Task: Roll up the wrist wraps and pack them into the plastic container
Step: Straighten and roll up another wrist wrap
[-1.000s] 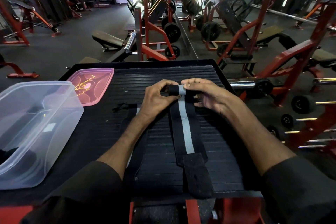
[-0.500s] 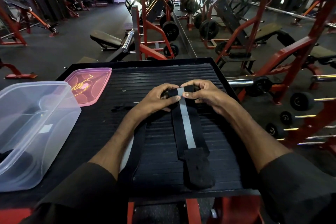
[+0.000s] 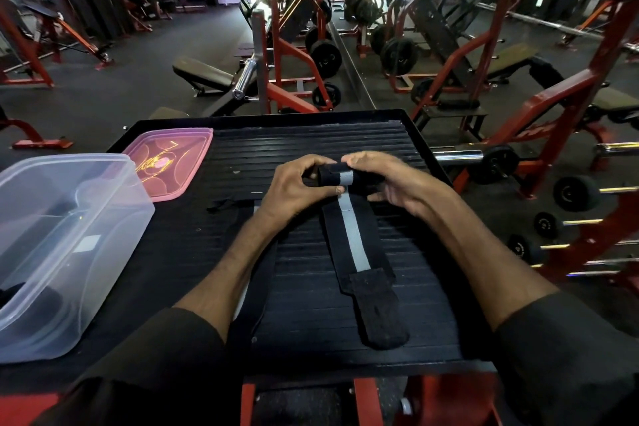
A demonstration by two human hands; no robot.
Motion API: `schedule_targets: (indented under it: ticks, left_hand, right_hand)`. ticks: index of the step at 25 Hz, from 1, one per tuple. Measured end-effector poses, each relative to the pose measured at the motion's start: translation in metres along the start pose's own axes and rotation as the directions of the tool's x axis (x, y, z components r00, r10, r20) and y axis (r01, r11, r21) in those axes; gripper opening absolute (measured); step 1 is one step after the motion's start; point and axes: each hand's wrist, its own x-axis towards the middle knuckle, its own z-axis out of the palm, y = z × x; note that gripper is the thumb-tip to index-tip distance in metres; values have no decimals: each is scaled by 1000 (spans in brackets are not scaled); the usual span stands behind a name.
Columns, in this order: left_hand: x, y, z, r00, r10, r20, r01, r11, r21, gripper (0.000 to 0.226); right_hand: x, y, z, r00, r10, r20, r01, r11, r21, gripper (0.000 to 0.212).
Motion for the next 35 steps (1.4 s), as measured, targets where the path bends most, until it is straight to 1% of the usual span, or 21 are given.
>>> schedule_targets:
  ticks: [1, 2, 4, 5, 6, 8, 9, 10, 12, 13, 15, 18, 19, 23, 25, 27, 28, 29, 32, 33, 35]
  left_hand:
    - [-1, 0, 2, 1000, 16, -27, -16, 1000, 2, 47]
    - [-2, 1, 4, 998, 27, -56, -27, 1000, 2, 47]
    - [-1, 3, 5, 997, -3, -79, 0, 999, -37, 47]
    - [1, 5, 6, 997, -66, -49, 61, 993, -104, 48]
    - [3, 9, 7, 988, -151, 12, 150, 966, -213, 48]
    - [6, 19, 15, 934, -325, 148, 355, 802, -480, 56]
    - [6, 22, 20, 905, -385, 183, 419, 728, -543, 65]
    - [7, 22, 24, 885, -417, 209, 459, 696, -552, 72]
    - [7, 20, 25, 868, -430, 250, 494, 692, -526, 69]
    - [7, 19, 22, 868, -426, 255, 495, 707, -505, 63]
    - [7, 14, 14, 896, -383, 226, 444, 794, -414, 52]
    - [5, 10, 3, 942, -284, 179, 331, 873, -357, 31]
    - [5, 8, 2, 954, -251, 164, 293, 897, -330, 29]
    - [4, 0, 0, 985, -163, 64, 170, 976, -138, 51]
    - [1, 1, 4, 991, -137, 11, 137, 986, -99, 54]
    - [1, 2, 6, 996, -89, -15, 88, 993, -84, 50]
    - [1, 3, 6, 998, -67, -23, 65, 995, -76, 49]
    - [1, 4, 6, 999, -46, -28, 44, 996, -75, 49]
    - [2, 6, 4, 1000, -12, -21, 9, 992, -124, 50]
    - [2, 5, 4, 1000, -8, -7, 8, 992, -130, 50]
    - [3, 6, 3, 998, -46, 45, 53, 985, -164, 52]
  right_hand:
    - [0, 3, 2, 1000, 5, 2, -5, 998, -66, 22]
    - [0, 5, 4, 1000, 1, -1, -1, 997, -82, 23]
    - [1, 7, 6, 996, -66, -52, 64, 997, -39, 27]
    - [1, 7, 9, 988, -116, -105, 116, 993, -3, 27]
    - [0, 7, 13, 974, -158, -164, 167, 985, 42, 26]
    - [1, 11, 25, 943, -222, -249, 254, 962, 102, 21]
    - [3, 15, 32, 934, -242, -262, 272, 958, 85, 21]
    - [3, 17, 37, 934, -252, -255, 277, 959, 65, 22]
    - [3, 17, 40, 942, -251, -222, 274, 959, 77, 23]
    - [3, 16, 37, 946, -249, -209, 275, 956, 103, 22]
    - [2, 10, 27, 953, -243, -180, 269, 953, 139, 19]
    - [-3, 3, 16, 973, -194, -123, 202, 977, 61, 17]
    - [-3, 2, 13, 978, -182, -101, 187, 982, 40, 18]
    - [-1, 2, 1, 993, -111, -34, 111, 994, -5, 22]
    - [-1, -2, 0, 998, -59, -4, 59, 997, 45, 24]
    - [-1, -4, -2, 1000, -16, 17, 13, 987, 159, 25]
    - [-1, -3, -3, 1000, 0, 26, -5, 983, 184, 25]
    - [-1, -2, -4, 999, 11, 35, -17, 987, 158, 25]
    - [0, 4, -4, 991, 49, 122, -46, 999, -30, 43]
    - [0, 5, -4, 989, 56, 137, -52, 998, -31, 44]
    - [0, 5, -6, 994, 36, 102, -37, 999, 6, 40]
